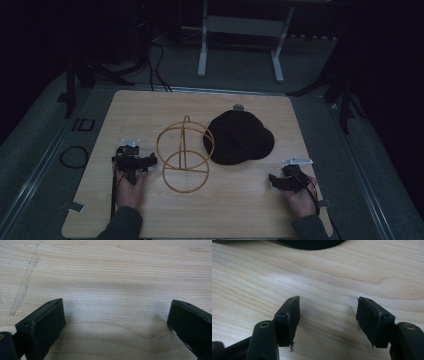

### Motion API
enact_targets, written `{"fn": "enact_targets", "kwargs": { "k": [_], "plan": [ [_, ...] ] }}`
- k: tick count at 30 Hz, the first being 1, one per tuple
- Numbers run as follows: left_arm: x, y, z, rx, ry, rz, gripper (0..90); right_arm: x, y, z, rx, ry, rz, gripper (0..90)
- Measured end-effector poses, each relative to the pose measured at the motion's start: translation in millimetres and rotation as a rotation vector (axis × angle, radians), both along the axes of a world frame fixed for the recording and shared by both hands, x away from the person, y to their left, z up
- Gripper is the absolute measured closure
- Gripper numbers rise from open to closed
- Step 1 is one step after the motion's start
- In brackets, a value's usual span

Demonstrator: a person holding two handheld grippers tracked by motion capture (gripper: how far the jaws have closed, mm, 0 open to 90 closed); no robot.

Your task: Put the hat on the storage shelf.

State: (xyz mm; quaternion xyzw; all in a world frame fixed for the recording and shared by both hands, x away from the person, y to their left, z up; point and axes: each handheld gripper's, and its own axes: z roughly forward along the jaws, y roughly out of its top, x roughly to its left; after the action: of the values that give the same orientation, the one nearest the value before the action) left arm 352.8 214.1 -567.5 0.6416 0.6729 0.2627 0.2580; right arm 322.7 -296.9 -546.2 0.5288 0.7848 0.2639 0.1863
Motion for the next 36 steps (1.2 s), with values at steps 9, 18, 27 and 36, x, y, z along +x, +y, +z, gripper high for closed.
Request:
{"fn": "enact_targets", "kwargs": {
  "k": [9, 18, 27, 36],
  "plan": [
    [0.1, -0.8, 0.0, 0.001, -0.001, -0.003, 1.2, 14.2, 7.3, 7.0, -0.037, 0.097, 0.047, 35.1],
    [0.1, -1.1, 0.3, 0.003, 0.004, -0.008, 1.2, 21.5, 15.2, 16.0, -0.068, 0.110, 0.081, 37.3],
    [0.2, -1.5, 0.3, 0.004, 0.005, -0.007, 1.2, 33.3, 26.7, 42.2, -0.100, 0.100, 0.130, 36.6],
    [0.3, -1.8, 0.4, 0.005, 0.006, -0.008, 1.2, 44.8, 30.2, 58.5, -0.093, 0.122, 0.144, 36.3]
  ]
}}
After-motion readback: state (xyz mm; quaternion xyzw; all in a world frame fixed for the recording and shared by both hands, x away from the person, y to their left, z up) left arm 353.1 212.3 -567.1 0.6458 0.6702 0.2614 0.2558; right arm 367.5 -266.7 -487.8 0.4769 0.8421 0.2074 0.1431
